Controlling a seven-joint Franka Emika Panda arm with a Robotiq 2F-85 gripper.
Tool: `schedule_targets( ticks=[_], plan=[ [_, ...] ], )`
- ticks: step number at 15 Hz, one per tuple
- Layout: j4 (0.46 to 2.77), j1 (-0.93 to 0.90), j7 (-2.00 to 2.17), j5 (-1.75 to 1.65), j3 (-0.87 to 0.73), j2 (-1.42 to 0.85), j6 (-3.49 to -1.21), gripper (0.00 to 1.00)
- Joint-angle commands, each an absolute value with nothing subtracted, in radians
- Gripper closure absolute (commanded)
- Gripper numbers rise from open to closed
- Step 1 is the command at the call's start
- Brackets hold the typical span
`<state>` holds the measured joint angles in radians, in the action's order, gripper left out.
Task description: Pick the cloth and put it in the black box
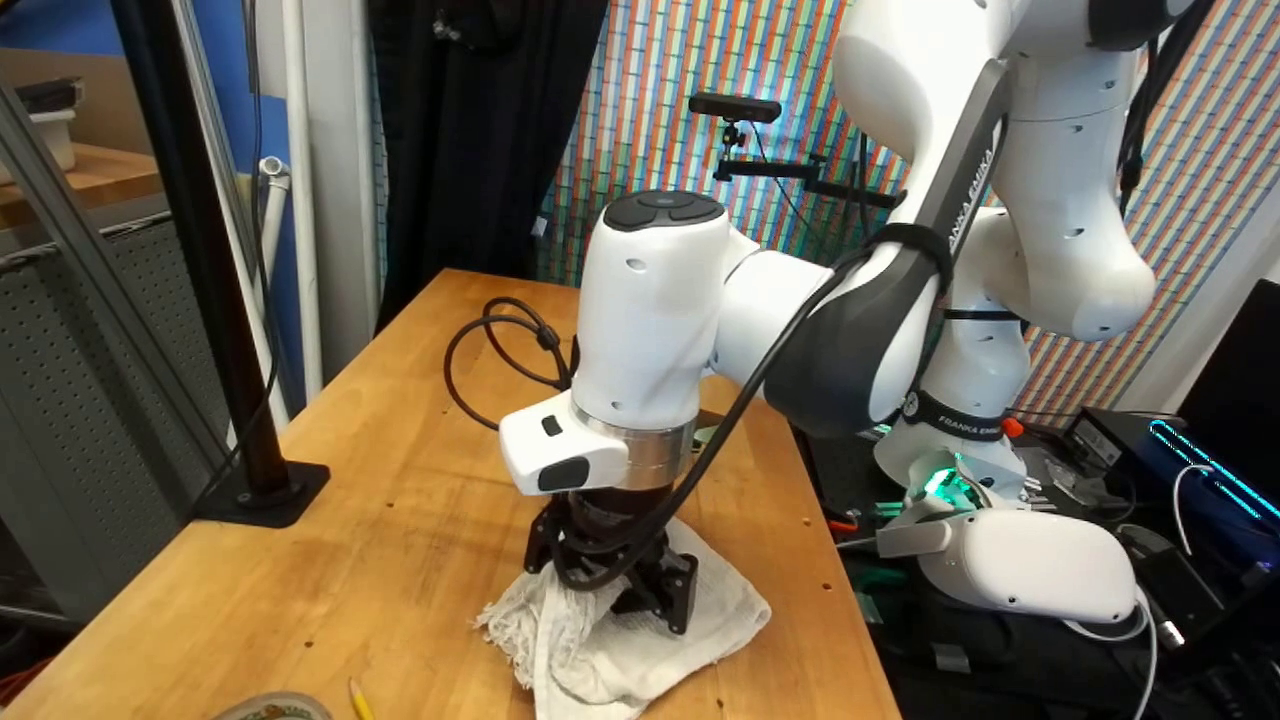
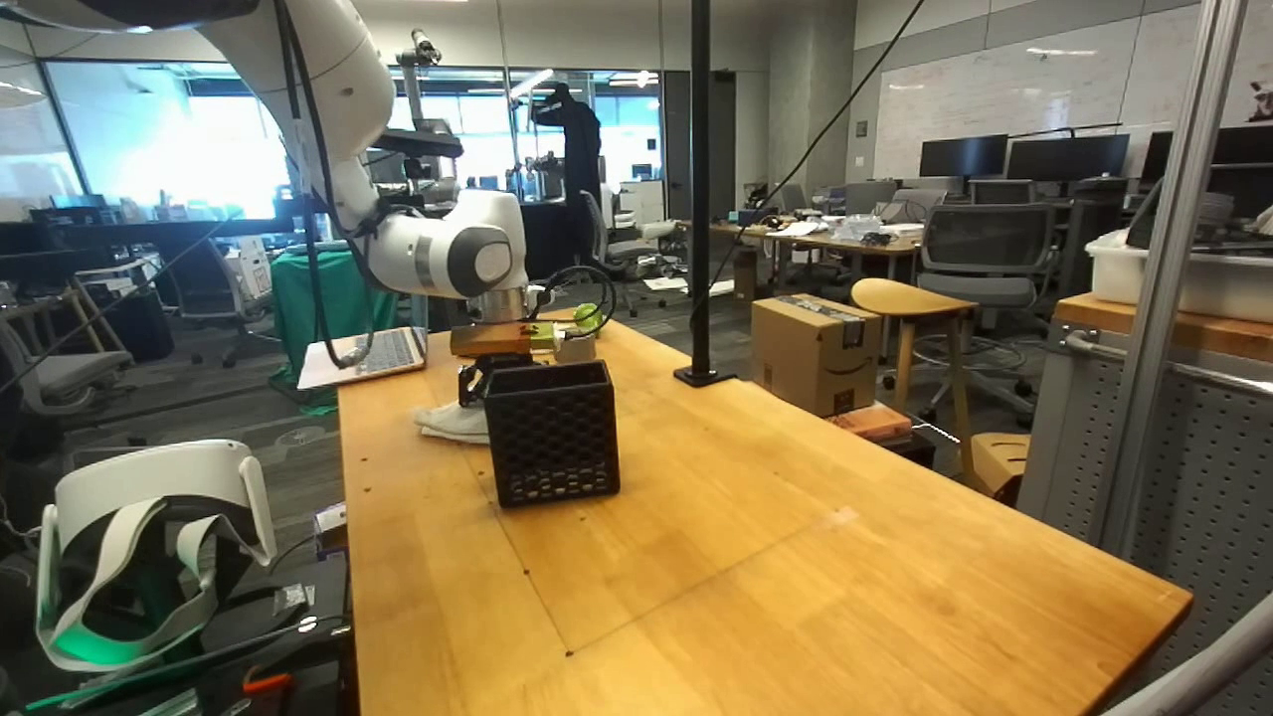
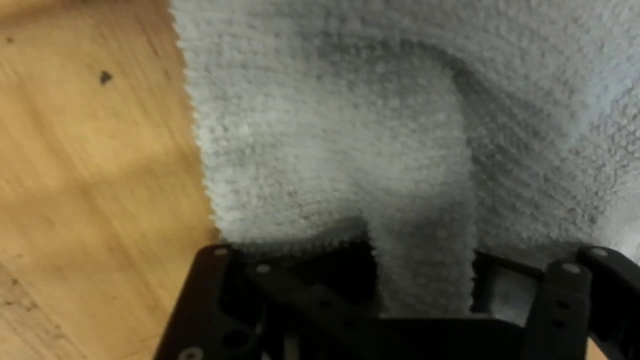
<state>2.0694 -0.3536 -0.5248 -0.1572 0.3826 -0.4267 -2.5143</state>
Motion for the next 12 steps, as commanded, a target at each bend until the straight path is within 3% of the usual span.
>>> schedule_targets(
  ticks=[1,12],
  plan=[
    [2.128,-0.338,-0.473,-0.200,0.361,-0.337,-2.488,0.99],
    [2.324,-0.281,-0.416,-0.212,0.305,0.190,-2.395,0.98]
  ],
)
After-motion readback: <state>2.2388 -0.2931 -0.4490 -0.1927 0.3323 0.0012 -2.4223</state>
